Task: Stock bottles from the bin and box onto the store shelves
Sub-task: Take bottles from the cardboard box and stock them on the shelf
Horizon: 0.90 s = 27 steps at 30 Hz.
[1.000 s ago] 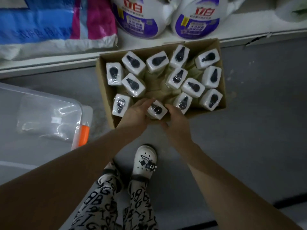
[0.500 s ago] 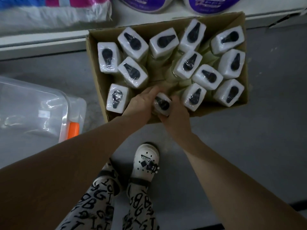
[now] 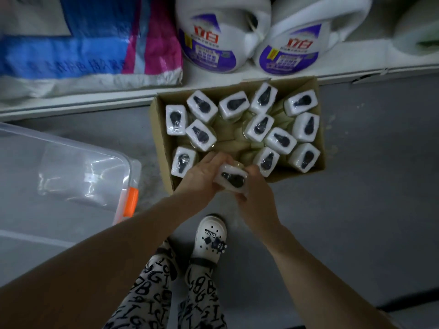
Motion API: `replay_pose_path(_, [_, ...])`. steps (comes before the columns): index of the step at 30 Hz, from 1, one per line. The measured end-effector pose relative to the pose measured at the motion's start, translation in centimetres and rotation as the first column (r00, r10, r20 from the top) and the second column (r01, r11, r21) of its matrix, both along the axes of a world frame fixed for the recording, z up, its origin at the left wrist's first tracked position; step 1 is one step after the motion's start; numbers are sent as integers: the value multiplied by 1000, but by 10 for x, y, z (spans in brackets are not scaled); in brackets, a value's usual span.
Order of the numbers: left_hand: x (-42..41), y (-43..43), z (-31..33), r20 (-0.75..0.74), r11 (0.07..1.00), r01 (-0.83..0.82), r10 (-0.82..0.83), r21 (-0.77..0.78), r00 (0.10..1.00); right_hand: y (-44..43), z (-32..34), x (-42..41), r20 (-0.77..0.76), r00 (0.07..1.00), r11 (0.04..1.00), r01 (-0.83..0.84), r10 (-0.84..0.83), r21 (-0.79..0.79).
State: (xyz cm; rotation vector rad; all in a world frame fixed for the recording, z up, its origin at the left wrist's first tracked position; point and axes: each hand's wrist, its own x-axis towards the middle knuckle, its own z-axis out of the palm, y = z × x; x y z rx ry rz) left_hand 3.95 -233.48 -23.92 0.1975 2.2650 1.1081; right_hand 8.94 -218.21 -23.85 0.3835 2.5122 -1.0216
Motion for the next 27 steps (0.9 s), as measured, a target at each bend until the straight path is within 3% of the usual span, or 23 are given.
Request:
replay_pose_path(8, [-13,-19,118,7,999,-44,44,5,999,-5,126,-18,77,995,966,86,-70,-243])
replay_pose_path(19, [-40,-69,308,32,978,-85,80,190,996,-16,306,-53,104,993,870,100,-57,-483])
replay_pose_path(27, [-31,-95,456,-54,909,-188,224,373,973,-48,450,-58,-74,991,773,39,-111,-633])
